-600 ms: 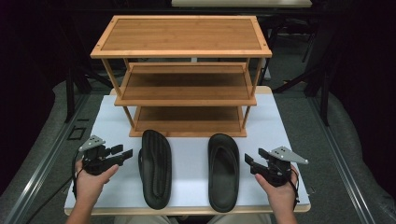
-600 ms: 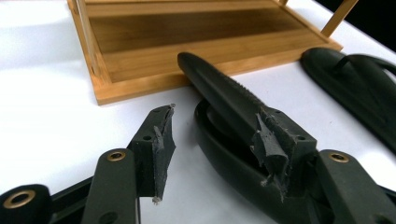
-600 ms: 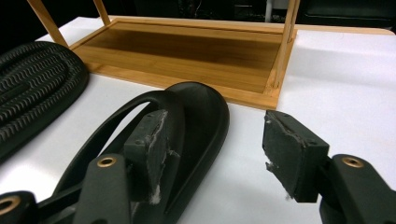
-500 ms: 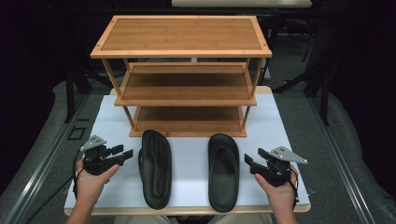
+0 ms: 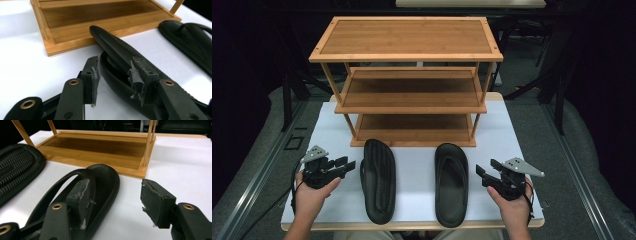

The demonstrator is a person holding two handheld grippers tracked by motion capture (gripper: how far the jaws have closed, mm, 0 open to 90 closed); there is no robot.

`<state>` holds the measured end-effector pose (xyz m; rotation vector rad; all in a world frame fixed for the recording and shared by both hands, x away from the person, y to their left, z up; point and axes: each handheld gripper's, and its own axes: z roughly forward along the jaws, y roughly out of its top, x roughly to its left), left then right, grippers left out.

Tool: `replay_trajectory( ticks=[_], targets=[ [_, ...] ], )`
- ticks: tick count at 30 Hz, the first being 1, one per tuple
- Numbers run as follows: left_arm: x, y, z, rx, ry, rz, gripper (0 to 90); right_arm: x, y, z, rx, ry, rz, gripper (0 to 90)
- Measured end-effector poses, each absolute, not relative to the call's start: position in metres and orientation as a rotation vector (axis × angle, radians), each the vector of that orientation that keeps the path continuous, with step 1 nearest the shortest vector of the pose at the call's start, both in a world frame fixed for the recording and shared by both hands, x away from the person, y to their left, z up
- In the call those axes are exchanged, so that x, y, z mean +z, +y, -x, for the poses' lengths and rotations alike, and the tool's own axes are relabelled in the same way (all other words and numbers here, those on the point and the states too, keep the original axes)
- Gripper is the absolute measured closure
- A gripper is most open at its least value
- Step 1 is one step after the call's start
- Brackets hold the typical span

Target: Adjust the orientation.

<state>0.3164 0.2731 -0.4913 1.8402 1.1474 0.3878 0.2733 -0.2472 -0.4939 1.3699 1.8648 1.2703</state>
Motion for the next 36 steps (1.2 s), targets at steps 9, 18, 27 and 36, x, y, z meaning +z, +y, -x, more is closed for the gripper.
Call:
replay_trajectory(
  ticks=[9, 18, 27, 36],
  targets=[
    [-0.503, 0.275, -0.307, 0.39, 1.144, -1.893, 77.5, -0.494, -0.243, -0.272, 1.278, 1.867, -1.358, 39.8],
    [-0.515, 0.277, -0.306, 0.356, 1.145, -1.94, 90.0, -0.498, -0.242, -0.277, 1.284, 1.886, -1.364, 39.9],
    [-0.526, 0.274, -0.311, 0.291, 1.141, -1.946, 90.0, -0.498, -0.24, -0.277, 1.288, 1.883, -1.36, 39.8],
    [-0.54, 0.265, -0.314, 0.254, 1.138, -2.03, 90.0, -0.494, -0.245, -0.273, 1.3, 1.851, -1.353, 39.9]
  ],
)
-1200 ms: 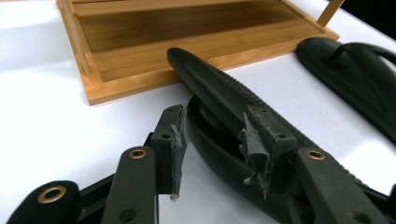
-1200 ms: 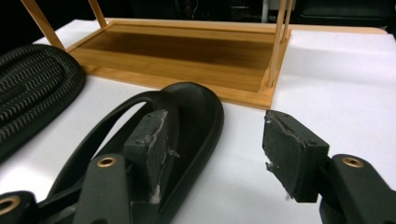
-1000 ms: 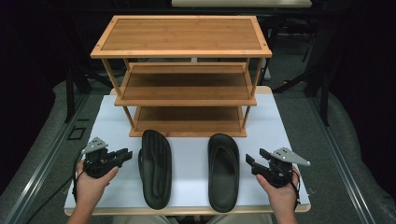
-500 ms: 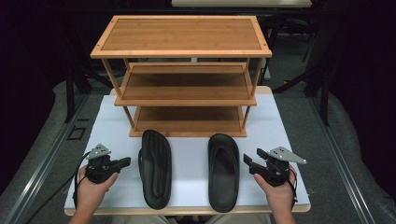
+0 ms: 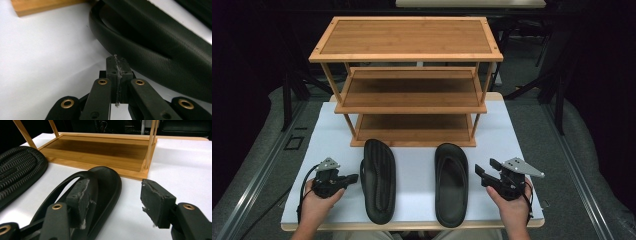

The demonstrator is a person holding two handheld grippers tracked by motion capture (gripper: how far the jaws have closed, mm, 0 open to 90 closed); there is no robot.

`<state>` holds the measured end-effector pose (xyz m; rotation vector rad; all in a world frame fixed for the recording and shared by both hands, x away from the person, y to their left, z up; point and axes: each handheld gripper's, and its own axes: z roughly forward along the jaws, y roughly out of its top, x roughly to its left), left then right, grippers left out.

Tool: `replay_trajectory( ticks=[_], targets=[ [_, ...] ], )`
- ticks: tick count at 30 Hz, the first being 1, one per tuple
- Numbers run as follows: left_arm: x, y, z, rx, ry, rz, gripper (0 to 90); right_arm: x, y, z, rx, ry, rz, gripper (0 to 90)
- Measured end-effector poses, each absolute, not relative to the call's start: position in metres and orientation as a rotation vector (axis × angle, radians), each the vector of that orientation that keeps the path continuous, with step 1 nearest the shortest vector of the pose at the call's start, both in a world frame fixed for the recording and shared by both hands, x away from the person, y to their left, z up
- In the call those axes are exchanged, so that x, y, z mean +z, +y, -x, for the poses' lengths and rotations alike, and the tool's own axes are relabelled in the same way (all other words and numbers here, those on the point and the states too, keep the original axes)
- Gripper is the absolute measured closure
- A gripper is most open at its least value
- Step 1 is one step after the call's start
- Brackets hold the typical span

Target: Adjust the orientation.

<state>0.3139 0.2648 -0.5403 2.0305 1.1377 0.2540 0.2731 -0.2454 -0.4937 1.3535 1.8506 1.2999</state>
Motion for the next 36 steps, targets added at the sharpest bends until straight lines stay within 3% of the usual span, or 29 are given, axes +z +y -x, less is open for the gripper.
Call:
replay_trajectory(
  ticks=[13, 36],
  targets=[
    [-0.548, 0.257, -0.316, 0.222, 1.111, -2.083, 90.0, -0.493, -0.247, -0.273, 1.301, 1.845, -1.353, 39.9],
    [-0.516, 0.224, -0.316, 0.274, 0.991, -1.983, 90.0, -0.493, -0.247, -0.272, 1.305, 1.844, -1.362, 39.8]
  ],
)
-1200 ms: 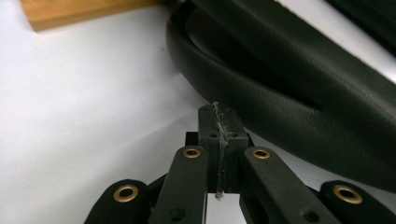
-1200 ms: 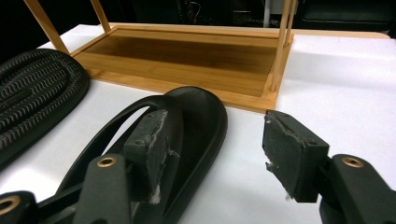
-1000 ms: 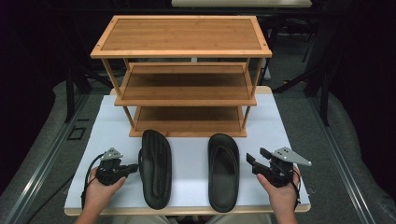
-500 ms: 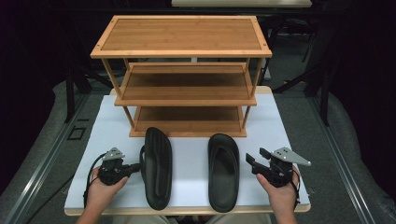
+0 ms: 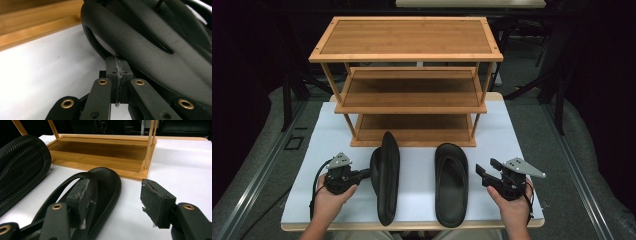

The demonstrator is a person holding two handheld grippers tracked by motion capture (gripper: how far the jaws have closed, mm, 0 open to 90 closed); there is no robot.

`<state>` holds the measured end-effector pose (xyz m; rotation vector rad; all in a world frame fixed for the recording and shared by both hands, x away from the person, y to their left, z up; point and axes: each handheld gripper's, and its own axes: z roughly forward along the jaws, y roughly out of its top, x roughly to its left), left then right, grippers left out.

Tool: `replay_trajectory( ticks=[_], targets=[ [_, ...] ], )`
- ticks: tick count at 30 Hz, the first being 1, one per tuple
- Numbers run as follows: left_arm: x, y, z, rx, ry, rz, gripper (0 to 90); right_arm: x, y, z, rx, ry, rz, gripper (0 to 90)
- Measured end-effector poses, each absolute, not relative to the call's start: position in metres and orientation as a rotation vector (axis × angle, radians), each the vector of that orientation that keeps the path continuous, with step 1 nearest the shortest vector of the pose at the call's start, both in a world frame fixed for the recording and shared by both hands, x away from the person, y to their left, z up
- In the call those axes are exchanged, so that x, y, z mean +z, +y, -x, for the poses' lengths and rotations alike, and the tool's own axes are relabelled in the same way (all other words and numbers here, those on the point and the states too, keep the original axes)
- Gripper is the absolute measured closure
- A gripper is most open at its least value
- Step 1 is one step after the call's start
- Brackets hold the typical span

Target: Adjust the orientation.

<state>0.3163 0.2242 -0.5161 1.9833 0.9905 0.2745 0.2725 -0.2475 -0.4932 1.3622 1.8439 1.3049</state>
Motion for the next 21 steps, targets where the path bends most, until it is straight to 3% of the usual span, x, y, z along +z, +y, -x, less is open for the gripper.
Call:
replay_trajectory(
  ticks=[21],
  targets=[
    [-0.51, 0.17, -0.321, 0.278, 0.939, -1.973, 90.0, -0.492, -0.252, -0.271, 1.321, 1.816, -1.369, 40.0]
  ],
)
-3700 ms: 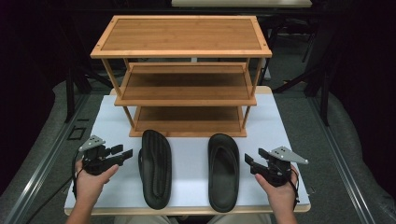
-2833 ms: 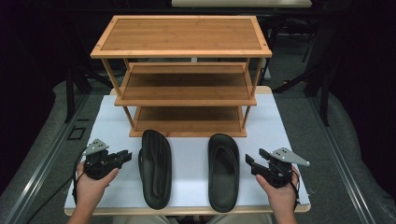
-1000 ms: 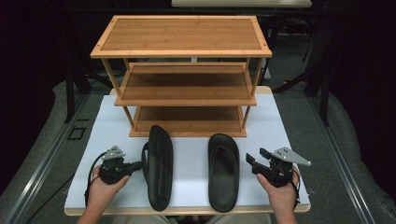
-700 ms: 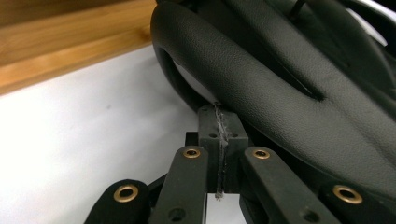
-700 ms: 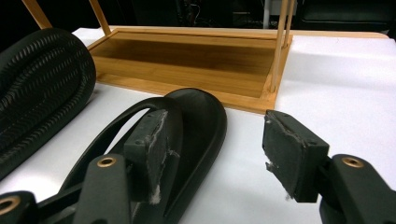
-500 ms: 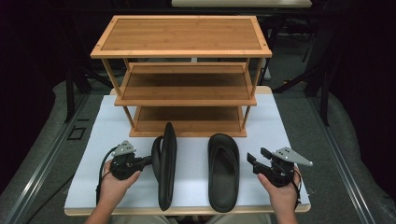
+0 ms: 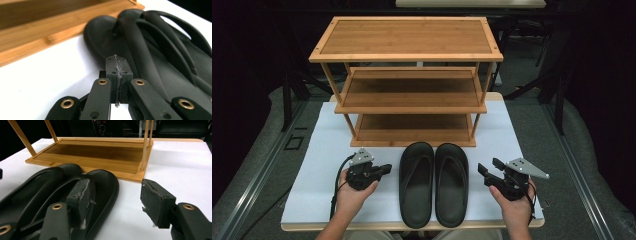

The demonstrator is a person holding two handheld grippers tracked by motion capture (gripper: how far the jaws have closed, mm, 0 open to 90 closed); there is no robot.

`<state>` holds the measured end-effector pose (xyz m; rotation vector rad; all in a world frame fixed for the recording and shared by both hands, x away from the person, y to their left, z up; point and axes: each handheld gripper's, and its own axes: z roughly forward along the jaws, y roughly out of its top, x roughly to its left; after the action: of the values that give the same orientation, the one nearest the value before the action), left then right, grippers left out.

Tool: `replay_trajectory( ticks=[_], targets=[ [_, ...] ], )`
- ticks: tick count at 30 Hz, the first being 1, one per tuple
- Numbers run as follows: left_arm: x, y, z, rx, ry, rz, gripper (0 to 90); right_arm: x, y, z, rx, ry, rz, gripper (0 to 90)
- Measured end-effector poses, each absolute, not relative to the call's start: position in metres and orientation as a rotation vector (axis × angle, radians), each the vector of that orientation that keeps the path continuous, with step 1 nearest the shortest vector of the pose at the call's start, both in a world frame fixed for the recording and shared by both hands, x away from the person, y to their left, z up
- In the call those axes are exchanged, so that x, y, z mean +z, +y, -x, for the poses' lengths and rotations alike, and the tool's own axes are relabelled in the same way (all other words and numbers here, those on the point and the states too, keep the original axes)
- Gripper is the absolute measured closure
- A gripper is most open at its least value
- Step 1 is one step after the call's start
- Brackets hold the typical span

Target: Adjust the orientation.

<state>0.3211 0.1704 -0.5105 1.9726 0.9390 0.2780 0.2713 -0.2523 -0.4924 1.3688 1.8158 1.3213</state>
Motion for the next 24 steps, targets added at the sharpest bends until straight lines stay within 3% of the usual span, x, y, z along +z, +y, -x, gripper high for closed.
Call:
replay_trajectory(
  ticks=[5, 15, 24],
  targets=[
    [-0.517, 0.164, -0.317, 0.259, 0.941, -1.992, 88.5, -0.492, -0.253, -0.271, 1.324, 1.812, -1.367, 40.0],
    [-0.525, 0.148, -0.311, 0.241, 0.93, -2.004, 64.0, -0.492, -0.251, -0.271, 1.313, 1.826, -1.367, 40.0],
    [-0.529, 0.136, -0.313, 0.219, 0.932, -1.993, 52.0, -0.492, -0.252, -0.271, 1.322, 1.815, -1.372, 40.0]
  ],
)
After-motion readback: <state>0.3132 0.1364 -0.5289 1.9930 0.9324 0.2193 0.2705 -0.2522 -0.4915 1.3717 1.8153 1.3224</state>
